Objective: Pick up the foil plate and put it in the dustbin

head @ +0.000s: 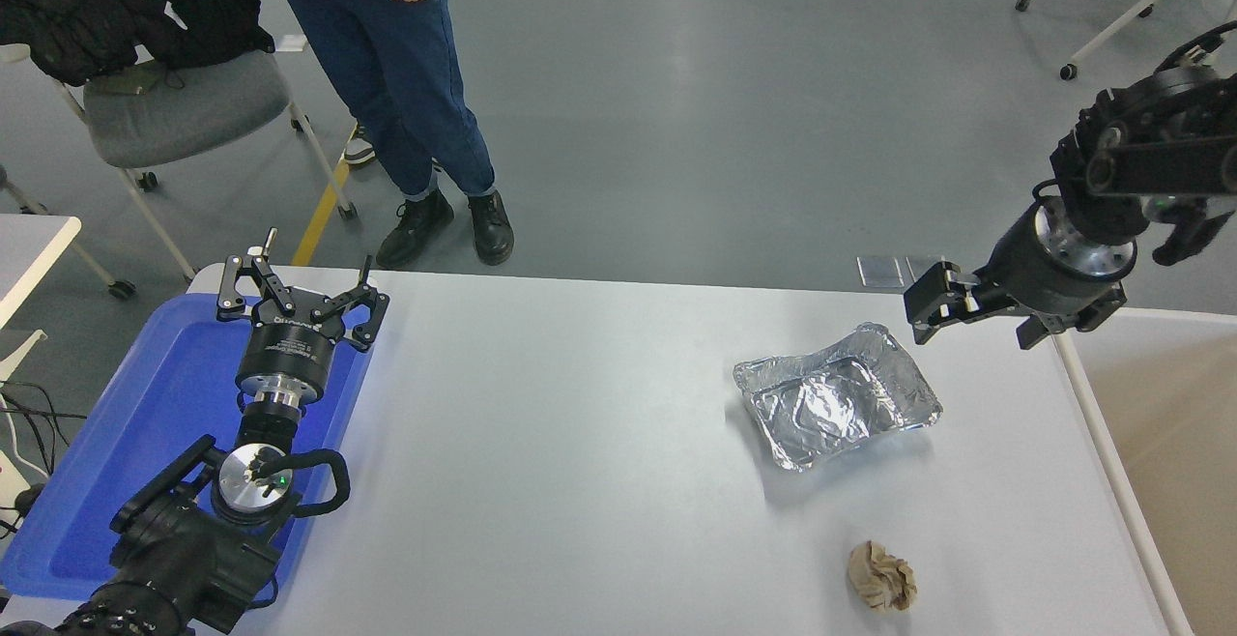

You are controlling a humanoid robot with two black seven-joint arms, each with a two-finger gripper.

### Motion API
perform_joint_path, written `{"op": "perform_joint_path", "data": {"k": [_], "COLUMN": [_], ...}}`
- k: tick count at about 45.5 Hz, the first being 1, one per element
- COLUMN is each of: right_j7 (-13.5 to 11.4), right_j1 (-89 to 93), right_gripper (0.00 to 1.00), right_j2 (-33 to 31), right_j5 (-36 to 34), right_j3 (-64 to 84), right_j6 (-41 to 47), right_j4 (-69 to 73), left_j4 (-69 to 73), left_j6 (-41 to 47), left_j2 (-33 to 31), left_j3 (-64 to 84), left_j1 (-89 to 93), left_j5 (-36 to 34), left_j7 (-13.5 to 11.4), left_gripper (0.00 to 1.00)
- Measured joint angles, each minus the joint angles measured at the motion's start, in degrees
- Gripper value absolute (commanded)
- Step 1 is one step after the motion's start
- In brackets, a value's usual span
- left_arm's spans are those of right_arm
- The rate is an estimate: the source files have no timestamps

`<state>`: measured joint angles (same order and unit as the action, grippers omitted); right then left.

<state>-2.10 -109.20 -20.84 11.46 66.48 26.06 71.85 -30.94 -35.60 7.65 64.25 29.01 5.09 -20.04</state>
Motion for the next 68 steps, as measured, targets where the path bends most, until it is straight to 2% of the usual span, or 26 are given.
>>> {"op": "perform_joint_path", "data": {"k": [8,26,48,68], "right_j7": [-0.05,-0.02,-0.03,0.06], "right_j1": [7.13,22.34,32.67,42.29], "right_gripper": [1.00,1.00,0.99,0.99], "right_j2": [-0.04,3.31,6.84,9.63], "right_j5": [-0.09,1.58,18.04,21.32], "right_j3": [-2.81,-4.49,-5.05,-7.06], "right_j6": [-6.20,-12.92,-26.02,-30.25], "right_j4": [-4.36,-20.30,-26.03,-34.55], "left_j4": [0.00,0.00,0.00,0.00], "left_j6": [0.00,0.00,0.00,0.00], "left_j2": [0.00,0.00,0.00,0.00], "left_j3": [0.00,0.00,0.00,0.00], "left_j1": [-0.01,0.01,0.02,0.06], "left_j5": [0.00,0.02,0.01,0.01], "left_j7": [0.00,0.00,-0.07,-0.03], "left_gripper": [1.00,1.00,1.00,1.00]}}
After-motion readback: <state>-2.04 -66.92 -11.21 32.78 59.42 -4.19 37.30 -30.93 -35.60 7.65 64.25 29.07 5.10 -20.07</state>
